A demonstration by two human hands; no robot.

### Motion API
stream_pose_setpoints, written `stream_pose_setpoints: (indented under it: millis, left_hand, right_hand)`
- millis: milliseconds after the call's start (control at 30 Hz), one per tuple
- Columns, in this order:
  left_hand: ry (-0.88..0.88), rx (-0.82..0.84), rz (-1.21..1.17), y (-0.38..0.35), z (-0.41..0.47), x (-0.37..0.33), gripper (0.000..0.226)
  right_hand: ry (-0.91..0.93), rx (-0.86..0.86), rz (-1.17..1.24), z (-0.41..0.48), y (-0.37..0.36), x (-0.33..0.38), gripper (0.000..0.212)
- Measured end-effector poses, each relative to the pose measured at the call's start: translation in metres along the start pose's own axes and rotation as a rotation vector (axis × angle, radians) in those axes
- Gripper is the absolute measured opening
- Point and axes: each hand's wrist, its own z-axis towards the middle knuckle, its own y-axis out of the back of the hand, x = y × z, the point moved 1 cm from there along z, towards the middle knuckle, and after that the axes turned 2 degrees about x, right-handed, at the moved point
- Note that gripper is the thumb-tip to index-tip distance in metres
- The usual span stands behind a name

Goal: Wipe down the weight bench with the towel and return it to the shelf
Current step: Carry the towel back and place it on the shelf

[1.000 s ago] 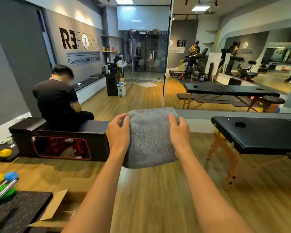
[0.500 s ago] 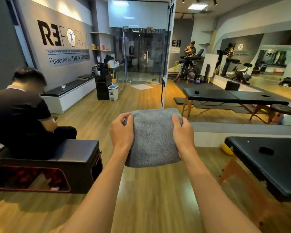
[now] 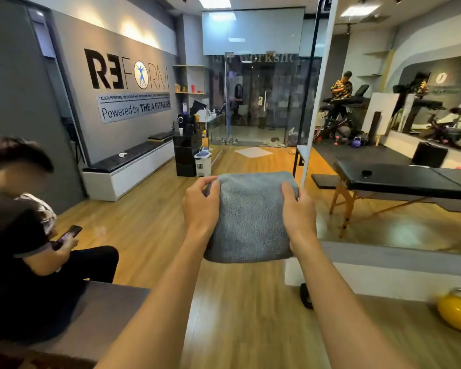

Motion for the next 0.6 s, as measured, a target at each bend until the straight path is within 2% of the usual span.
stream_pose_setpoints:
  millis: [233,500,600]
  left_hand:
    - [-0.035,0.033,-0.011,-0.106,0.221,0.085,0.022]
    - [-0.032,0.033,-0.049,-0.246,0.453,0.182,0.019]
    - [-0.027,0.036,-0.049,-0.307,0.541,0.223,0.020]
  right_hand:
    - [0.008,-0.016,-0.012,0.220,-0.107,-0.048,0.031]
    - [-0.001,-0.037,-0.007,0.474,-0.208,-0.118,0.019]
    - [0.011,-0.042,-0.008,0.577,-0.246,-0.153,0.025]
